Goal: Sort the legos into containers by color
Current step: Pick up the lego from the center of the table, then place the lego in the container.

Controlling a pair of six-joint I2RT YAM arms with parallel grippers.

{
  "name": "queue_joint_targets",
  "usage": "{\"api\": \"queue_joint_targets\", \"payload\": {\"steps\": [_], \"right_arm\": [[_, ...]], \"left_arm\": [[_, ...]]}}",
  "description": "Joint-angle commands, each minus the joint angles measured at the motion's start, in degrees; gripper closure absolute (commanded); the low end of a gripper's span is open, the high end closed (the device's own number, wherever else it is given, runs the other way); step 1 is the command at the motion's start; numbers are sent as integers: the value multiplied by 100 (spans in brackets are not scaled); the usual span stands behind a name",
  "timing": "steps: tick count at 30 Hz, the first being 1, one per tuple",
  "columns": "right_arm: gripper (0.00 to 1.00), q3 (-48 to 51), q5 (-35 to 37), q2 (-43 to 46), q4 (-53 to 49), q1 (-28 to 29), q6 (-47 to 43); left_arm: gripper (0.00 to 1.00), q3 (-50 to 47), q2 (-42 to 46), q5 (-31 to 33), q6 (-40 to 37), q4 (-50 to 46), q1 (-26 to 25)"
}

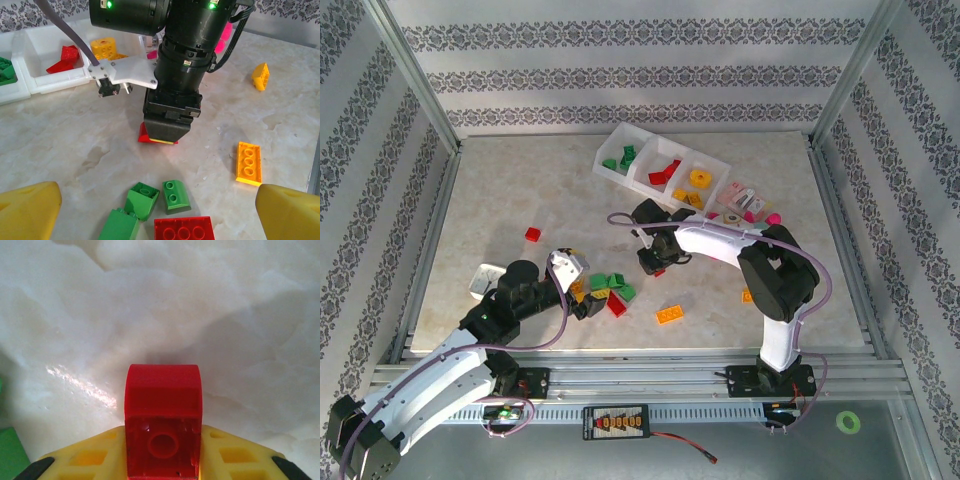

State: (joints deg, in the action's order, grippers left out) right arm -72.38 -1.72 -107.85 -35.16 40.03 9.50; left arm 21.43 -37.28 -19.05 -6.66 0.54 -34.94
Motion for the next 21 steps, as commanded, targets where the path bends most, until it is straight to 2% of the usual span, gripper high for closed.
{"api": "queue_joint_targets", "payload": {"steps": [1, 6, 11, 21], "right_arm": [[69, -210, 87, 211, -32, 12, 190], [70, -503, 136, 516, 440, -253, 480], [72, -882, 19, 403, 1158, -682, 838], [72, -2798, 373, -1067, 1481, -1421, 647]], "left_arm": [[1, -64, 54, -28, 57, 214, -73], [1, -104, 12, 37, 107, 383, -78], [1, -113, -169, 161, 152, 567, -77], [1, -91, -637, 342, 148, 1062, -80]]}}
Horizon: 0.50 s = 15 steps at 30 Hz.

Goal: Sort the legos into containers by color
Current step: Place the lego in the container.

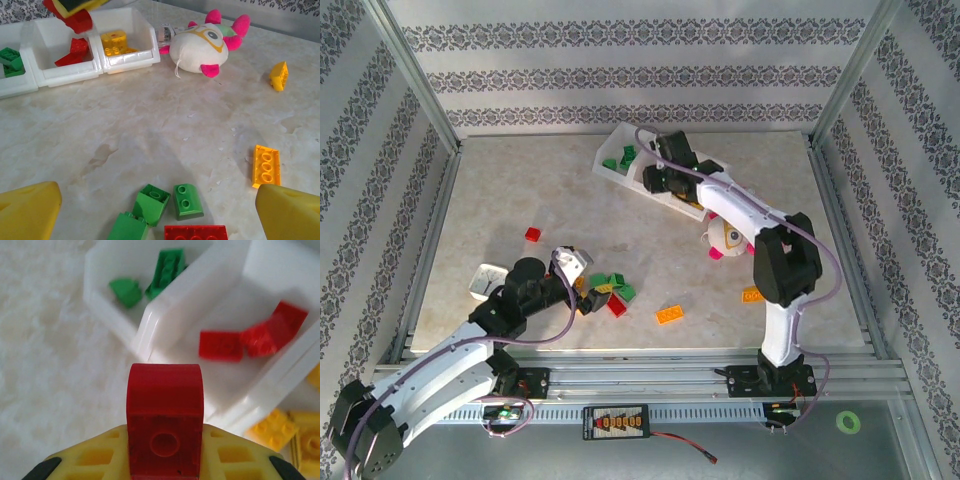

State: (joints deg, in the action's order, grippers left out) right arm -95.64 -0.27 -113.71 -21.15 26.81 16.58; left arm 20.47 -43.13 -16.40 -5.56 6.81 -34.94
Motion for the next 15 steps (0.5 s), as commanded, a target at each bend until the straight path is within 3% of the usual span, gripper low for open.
{"api": "queue_joint_targets", "payload": {"steps": [1, 11, 13, 15], "right_arm": [[72, -667, 341, -655, 55, -118, -143], [71, -2245, 637, -2063, -60, -352, -298], [64, -2392, 649, -2168, -98, -368, -294], [50, -2412, 628, -2129, -112, -362, -329]], "left_arm": [[1, 17, -67, 99, 21, 428, -80], [1, 36, -157, 430, 109, 382, -69], [1, 76, -210, 689, 341, 360, -66], [1, 215, -303, 1007, 609, 157, -64]]}}
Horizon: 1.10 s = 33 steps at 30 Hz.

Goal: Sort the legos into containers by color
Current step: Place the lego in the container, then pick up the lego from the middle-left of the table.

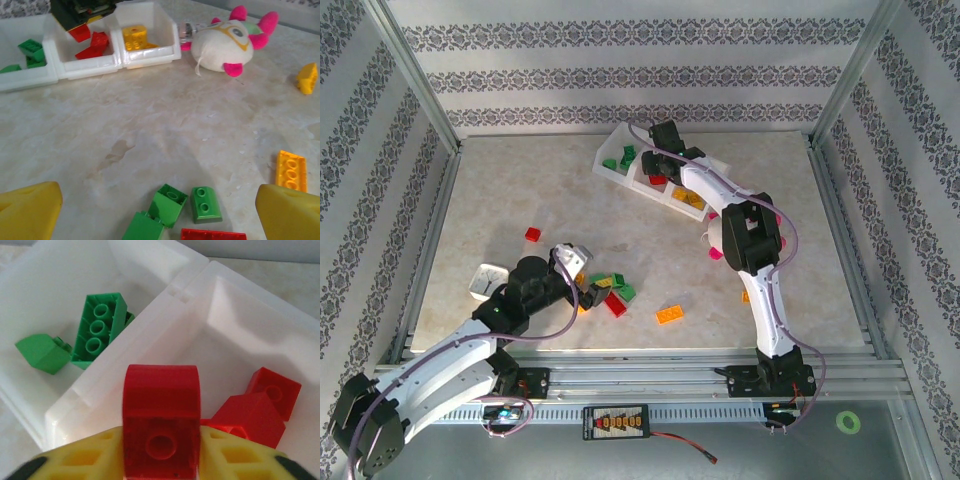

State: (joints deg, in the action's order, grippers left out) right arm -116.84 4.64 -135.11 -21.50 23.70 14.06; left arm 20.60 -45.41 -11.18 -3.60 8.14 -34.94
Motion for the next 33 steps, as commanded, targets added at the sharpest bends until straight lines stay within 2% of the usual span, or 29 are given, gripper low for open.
{"api": "queue_joint_targets", "payload": {"steps": [1, 4, 5, 8, 12, 20, 23, 25, 27, 33], "right_arm": [[42, -256, 128, 78, -65, -46, -96], [28, 39, 95, 459, 71, -17, -193], [26, 164, 81, 610, 121, -4, -221], [21, 738, -133, 1199, 342, 87, -346], [15, 1757, -412, 2121, 732, 309, -636], [11, 3434, -633, 3709, 859, 1136, -704], [10, 3703, -617, 3999, 755, 1478, -726], [10, 3825, -625, 4130, 719, 1637, -692], [9, 3908, -700, 4224, 730, 1748, -574], [9, 3993, -900, 4299, 799, 1948, -339]], "left_arm": [[1, 321, -152, 653, 547, -151, -58], [1, 671, -423, 1483, 1187, -611, -33], [1, 729, -523, 1565, 1241, -665, 7], [1, 956, -895, 2129, 1561, -868, 89], [1, 1430, -1513, 2554, 1839, -1446, 354], [1, 2158, -2651, 2165, 2586, -1988, 1731], [1, 2595, -3177, 1570, 2249, -2293, 2273], [2, 2899, -3550, 1501, 2116, -2526, 2545], [9, 3216, -3903, 1447, 1995, -2746, 2743], [15, 4211, -4925, 1504, 1275, -3495, 3011]]}}
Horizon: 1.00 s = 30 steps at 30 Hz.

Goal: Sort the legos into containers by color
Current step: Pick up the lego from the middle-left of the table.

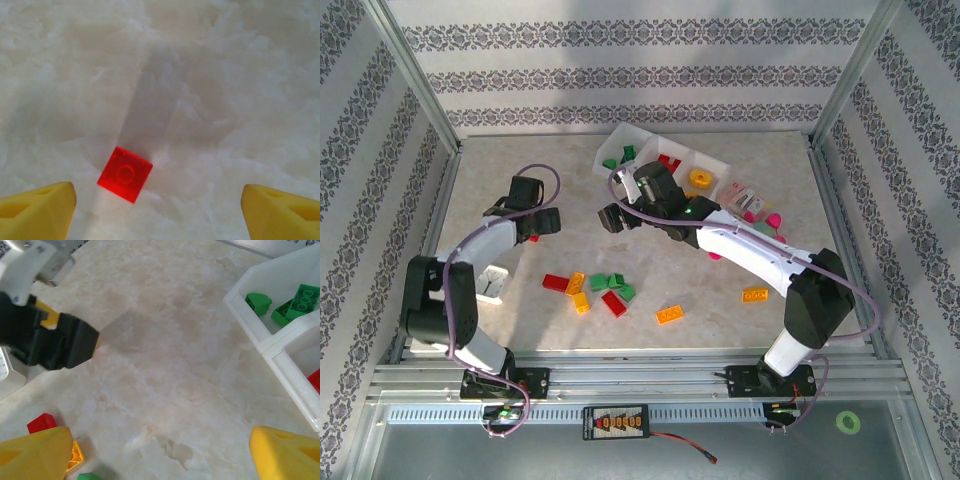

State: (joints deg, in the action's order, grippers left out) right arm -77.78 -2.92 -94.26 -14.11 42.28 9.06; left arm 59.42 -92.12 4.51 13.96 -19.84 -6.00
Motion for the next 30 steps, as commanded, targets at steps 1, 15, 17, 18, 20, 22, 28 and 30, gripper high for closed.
{"api": "queue_joint_targets", "payload": {"steps": [1, 15, 17, 18, 20, 22, 28, 30], "right_arm": [[9, 96, -147, 206, 63, 96, 182], [9, 238, -209, 215, 16, 133, 189], [9, 237, -200, 223, 3, 133, 188], [9, 237, -191, 221, -7, 132, 184], [9, 250, -173, 240, -22, 142, 200], [8, 263, -165, 249, -20, 142, 226], [9, 331, -136, 321, 42, 146, 281], [9, 421, -100, 403, 100, 140, 289]], "left_arm": [[16, 451, -405, -93, -619, -796, 161], [37, 1139, -1629, -268, -1558, -1274, 389], [46, 1181, -1679, -251, -1593, -1277, 389], [50, 1197, -1685, -220, -1589, -1277, 389], [60, 1211, -1672, -181, -1564, -1293, 389], [69, 1204, -1629, -186, -1536, -1295, 393], [75, 1036, -1298, -252, -1471, -1190, 301], [75, 908, -1090, -223, -1571, -1019, 148]]}}
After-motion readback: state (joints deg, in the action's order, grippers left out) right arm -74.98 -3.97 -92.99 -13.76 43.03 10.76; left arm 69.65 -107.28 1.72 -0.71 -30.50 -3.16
